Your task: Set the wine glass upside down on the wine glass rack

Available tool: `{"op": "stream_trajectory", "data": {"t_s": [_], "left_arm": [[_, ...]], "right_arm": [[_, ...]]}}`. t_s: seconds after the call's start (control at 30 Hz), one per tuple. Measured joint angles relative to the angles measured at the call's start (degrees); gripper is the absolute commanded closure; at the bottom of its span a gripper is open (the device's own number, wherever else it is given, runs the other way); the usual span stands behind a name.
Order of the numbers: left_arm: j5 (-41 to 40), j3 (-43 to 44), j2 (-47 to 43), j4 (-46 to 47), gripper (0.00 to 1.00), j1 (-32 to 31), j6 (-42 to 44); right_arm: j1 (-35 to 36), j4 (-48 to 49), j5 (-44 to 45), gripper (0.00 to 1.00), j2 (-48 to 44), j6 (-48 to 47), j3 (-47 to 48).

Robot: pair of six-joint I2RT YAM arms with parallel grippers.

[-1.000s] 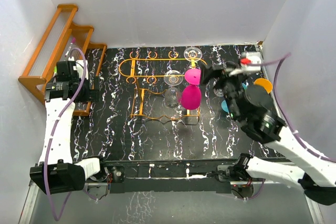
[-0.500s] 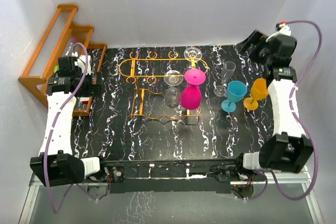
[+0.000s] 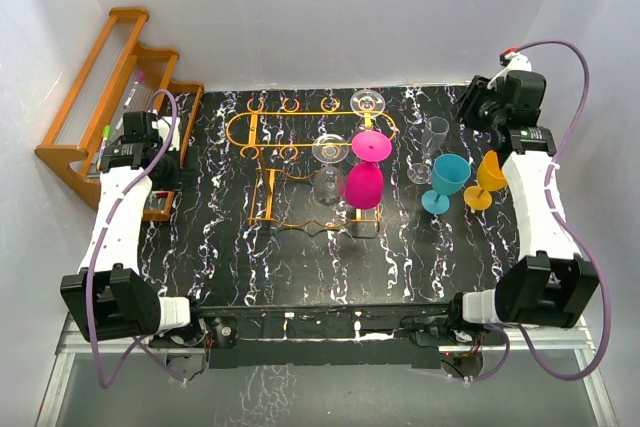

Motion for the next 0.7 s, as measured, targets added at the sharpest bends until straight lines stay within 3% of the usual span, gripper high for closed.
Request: {"op": "stream_trajectory", "data": {"t_s": [0.27, 0.7], "left_arm": [[0.35, -1.33, -1.75, -0.02, 0.03, 0.00, -0.02], [-0.57, -2.29, -2.91, 0.59, 0.03, 0.02, 0.00]], "right_arm": [[1.60, -6.73, 6.32, 0.59, 6.32, -4.17, 1.51], [2.05, -6.84, 6.99, 0.56, 9.53, -4.46, 1.79]]}}
